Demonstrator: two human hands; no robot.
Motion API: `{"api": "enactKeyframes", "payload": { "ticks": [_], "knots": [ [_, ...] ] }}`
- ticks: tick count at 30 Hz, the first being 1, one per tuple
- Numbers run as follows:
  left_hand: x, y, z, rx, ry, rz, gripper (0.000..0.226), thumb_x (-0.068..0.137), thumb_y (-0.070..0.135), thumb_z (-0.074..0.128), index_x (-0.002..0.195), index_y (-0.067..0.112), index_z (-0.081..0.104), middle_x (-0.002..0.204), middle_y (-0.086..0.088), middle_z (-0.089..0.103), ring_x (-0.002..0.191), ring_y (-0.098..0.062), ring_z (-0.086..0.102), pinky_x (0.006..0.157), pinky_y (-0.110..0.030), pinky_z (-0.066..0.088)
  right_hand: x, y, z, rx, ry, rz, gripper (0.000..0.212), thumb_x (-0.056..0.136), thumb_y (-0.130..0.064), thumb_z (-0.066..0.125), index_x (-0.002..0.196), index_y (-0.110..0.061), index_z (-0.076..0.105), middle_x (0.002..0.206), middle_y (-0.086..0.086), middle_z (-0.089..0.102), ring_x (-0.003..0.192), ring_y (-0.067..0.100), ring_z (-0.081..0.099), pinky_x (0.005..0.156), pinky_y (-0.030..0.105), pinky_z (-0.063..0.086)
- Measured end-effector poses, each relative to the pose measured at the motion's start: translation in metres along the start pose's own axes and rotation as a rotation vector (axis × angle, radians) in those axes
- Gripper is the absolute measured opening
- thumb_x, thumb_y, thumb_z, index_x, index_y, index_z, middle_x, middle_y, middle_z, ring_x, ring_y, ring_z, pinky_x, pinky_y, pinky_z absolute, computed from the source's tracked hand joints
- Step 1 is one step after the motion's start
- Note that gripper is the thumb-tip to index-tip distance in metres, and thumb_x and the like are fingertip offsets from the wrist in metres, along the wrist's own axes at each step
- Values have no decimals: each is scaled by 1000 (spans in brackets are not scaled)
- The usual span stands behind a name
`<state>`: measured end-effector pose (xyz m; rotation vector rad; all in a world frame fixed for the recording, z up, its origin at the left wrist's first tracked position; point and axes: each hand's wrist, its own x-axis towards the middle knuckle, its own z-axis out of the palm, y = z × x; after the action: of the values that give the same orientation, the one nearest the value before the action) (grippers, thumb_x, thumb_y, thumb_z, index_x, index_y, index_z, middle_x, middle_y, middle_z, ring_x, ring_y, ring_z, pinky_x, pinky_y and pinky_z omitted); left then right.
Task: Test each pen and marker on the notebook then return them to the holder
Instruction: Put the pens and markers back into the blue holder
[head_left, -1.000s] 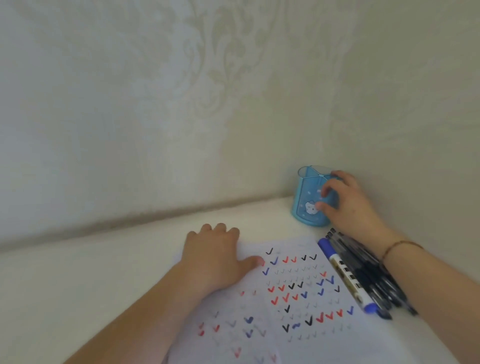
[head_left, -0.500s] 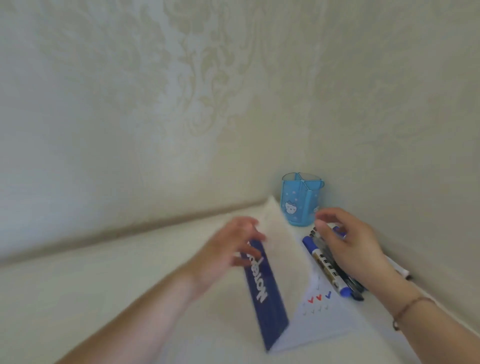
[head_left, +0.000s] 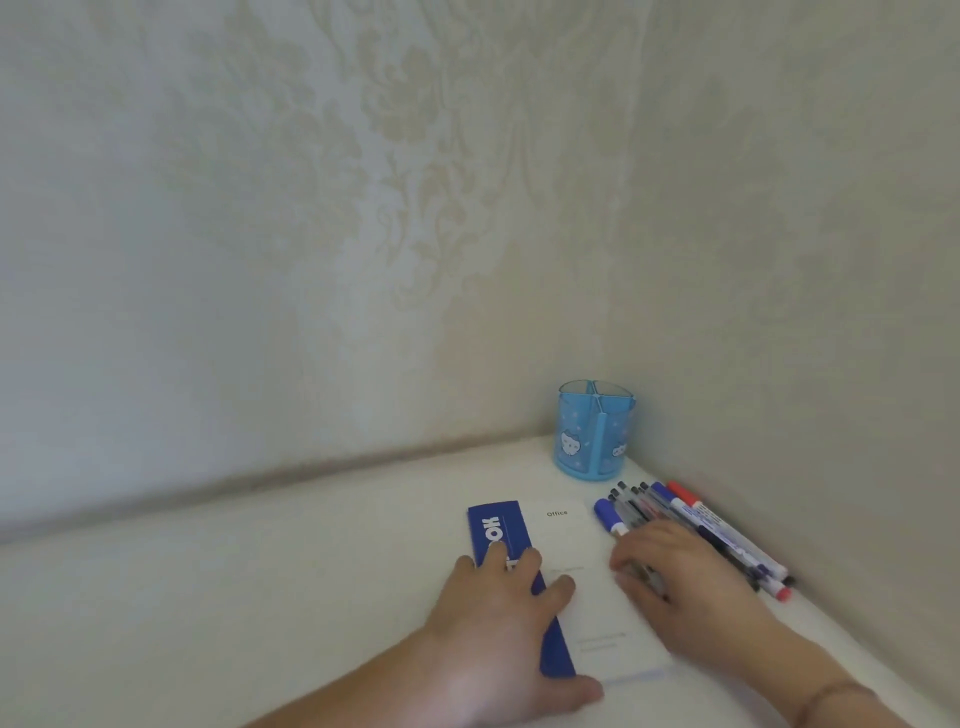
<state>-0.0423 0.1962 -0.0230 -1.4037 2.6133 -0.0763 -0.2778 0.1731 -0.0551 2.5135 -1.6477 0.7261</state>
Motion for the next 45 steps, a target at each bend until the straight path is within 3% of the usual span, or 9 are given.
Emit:
{"api": "enactKeyframes", "payload": {
  "ticks": [7,10,14,18,21,26,32,37,45],
  "knots": [
    [-50,-100,20,-3,31,-101,99,67,96,21,150,44,11,157,11,17,141,-17,22,113,-36,23,-1,1,1,-25,24,10,10,82,-41,58,88,-38,65,90,-27,60,93,0,56,83,31,53],
    [-82,-155,31,-56,-18,-182,103,52,100,10,146,57,11,158,26,2,147,0,5,120,-37,1,9,-2,-3,-15,25,96,32,85,-40,61,117,-42,59,115,-21,60,113,3,52,99,25,44],
    [-125,-222,48,-229,-33,-291,76,62,77,55,126,80,15,149,44,6,136,18,-1,118,-44,-7,51,-5,-14,134,126,303,81,85,-33,66,149,-36,17,139,-13,41,123,13,41,99,29,39],
    [-143,-253,63,-378,-15,-226,83,56,50,62,112,89,15,138,57,-6,134,17,9,115,-43,12,95,2,-18,96,144,381,81,83,-29,70,148,-29,23,152,5,20,126,29,43,101,36,43],
    [-131,-260,62,-421,38,-174,79,60,48,66,120,81,27,144,51,5,141,8,16,114,-39,25,113,8,-10,90,121,422,62,85,-27,70,140,-24,40,151,8,18,109,28,56,95,35,49],
    [-82,-208,18,-566,497,-153,55,67,71,57,121,60,52,134,39,40,131,16,29,102,-6,28,133,14,-4,277,325,501,40,82,-7,71,118,-10,53,128,8,47,108,19,50,89,19,34],
    [-5,-130,-31,-793,868,-132,15,87,31,72,100,34,67,114,23,60,113,10,52,94,-19,40,143,10,-10,231,275,551,12,85,-12,71,93,-8,63,118,1,43,98,15,48,84,19,38],
    [27,-91,-44,-1165,900,-151,21,86,43,66,103,32,67,110,18,65,103,5,58,82,-8,42,116,-26,-27,356,405,329,14,80,-5,73,89,-10,63,111,-7,41,104,12,49,85,19,43],
    [48,-72,-6,-1691,673,79,48,74,64,62,105,29,69,118,-2,69,108,-21,64,84,-32,50,17,-72,-27,431,240,32,34,76,-11,79,87,-34,57,124,-24,37,107,5,55,82,15,51]
  ]
}}
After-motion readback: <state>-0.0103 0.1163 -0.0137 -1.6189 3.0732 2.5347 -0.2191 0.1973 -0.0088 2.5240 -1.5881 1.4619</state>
